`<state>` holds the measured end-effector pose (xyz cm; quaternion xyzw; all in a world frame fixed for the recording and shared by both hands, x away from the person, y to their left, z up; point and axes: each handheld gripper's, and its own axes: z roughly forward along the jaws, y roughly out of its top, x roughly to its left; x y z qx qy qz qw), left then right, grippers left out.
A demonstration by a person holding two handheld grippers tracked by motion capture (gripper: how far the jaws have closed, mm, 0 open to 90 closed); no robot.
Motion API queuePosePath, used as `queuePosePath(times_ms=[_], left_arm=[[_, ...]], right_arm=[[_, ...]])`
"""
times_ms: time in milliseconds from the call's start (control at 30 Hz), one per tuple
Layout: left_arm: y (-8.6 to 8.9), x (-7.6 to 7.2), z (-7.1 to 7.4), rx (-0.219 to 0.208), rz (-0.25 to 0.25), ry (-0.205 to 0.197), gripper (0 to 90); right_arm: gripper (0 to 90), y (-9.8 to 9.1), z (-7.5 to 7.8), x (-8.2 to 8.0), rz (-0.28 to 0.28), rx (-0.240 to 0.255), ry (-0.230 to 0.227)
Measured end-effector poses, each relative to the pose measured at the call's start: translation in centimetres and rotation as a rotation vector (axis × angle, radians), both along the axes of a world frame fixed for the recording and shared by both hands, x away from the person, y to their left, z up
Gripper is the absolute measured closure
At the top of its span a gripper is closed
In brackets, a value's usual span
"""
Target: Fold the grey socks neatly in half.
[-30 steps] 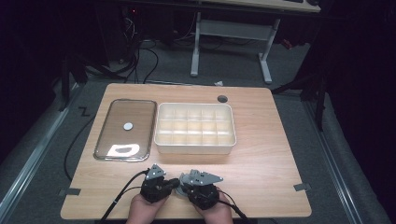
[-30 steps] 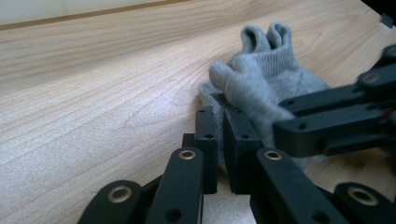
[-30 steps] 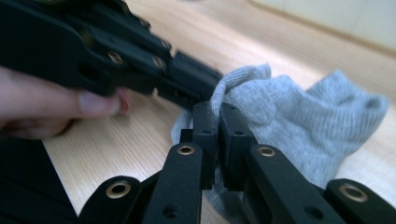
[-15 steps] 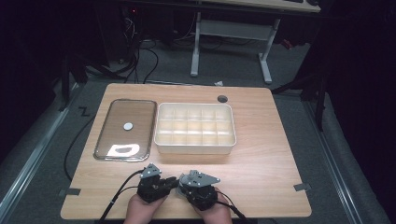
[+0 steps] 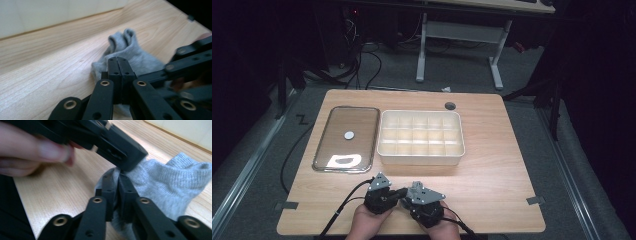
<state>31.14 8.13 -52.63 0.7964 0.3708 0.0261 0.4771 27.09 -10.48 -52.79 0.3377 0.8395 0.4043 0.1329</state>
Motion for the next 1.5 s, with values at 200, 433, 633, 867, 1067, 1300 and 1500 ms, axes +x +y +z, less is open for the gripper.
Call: queuePosePath(times_ms=[200,433,633,867,1067,1300,1500], left_arm=[[-0.1,-0.1,-0.3,0.015,-0.002,-0.009,90.0],[-0.1,-0.1,-0.4,0.015,0.0,-0.017,90.0],[-0.2,-0.2,-0.5,0.032,-0.004,-0.038,90.0],[-0.1,-0.4,-0.5,0.053,0.0,-0.064,90.0],[-0.6,-2.0,1.3,0.018,-0.023,-0.152,82.1],[-1.8,-2.5,-0.3,0.142,-0.04,-0.154,84.1],[-2.1,-2.4,-0.6,0.162,-0.045,-0.162,84.5]], right_arm=[[79.9,-1.4,1.7,-1.6,0.002,0.062,-0.062],[60.9,-4.2,1.9,-0.8,-0.204,0.118,-0.016],[57.0,-4.4,0.3,0.4,-0.238,0.147,0.102],[63.0,-3.9,-0.4,0.9,-0.218,0.092,0.136],[71.7,-3.6,-0.3,0.8,-0.2,0.072,0.128],[79.0,-3.3,-0.1,0.7,-0.181,0.05,0.113],[81.5,-3.5,0.9,0.5,-0.166,0.079,0.112]])
